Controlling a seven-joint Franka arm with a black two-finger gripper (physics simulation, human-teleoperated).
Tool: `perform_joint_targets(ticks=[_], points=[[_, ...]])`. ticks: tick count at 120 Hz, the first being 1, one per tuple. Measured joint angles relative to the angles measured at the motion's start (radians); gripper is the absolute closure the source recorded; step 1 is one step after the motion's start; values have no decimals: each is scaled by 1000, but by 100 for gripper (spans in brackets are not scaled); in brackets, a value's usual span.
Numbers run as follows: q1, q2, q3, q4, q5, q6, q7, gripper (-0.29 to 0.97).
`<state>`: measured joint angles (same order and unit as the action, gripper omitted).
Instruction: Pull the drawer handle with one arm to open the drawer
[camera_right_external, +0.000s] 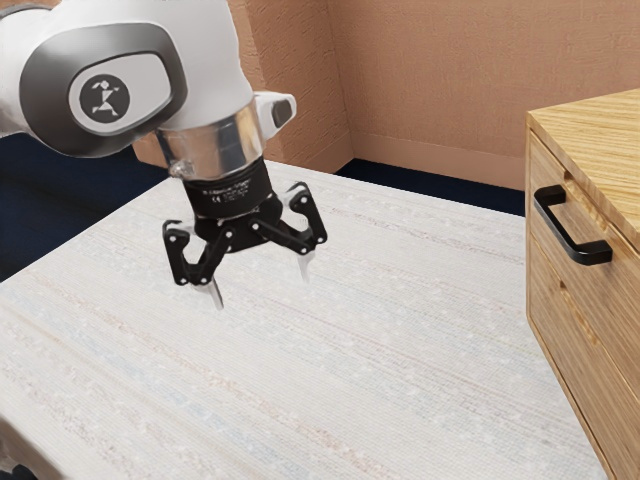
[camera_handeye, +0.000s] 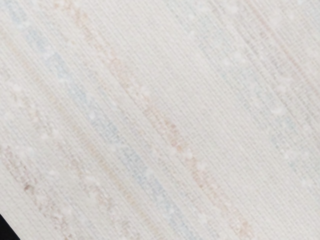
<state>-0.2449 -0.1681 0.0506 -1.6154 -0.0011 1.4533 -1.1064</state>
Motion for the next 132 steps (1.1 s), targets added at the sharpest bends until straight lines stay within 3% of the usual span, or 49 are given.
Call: perform_joint_targets(ticks=[22,76,132], points=[[-10,60,-26,57,-12,41,-17,0],[-97,61,-27,63,-38,133,5,0],[-139,130,-31,63,-32,388,17,0]])
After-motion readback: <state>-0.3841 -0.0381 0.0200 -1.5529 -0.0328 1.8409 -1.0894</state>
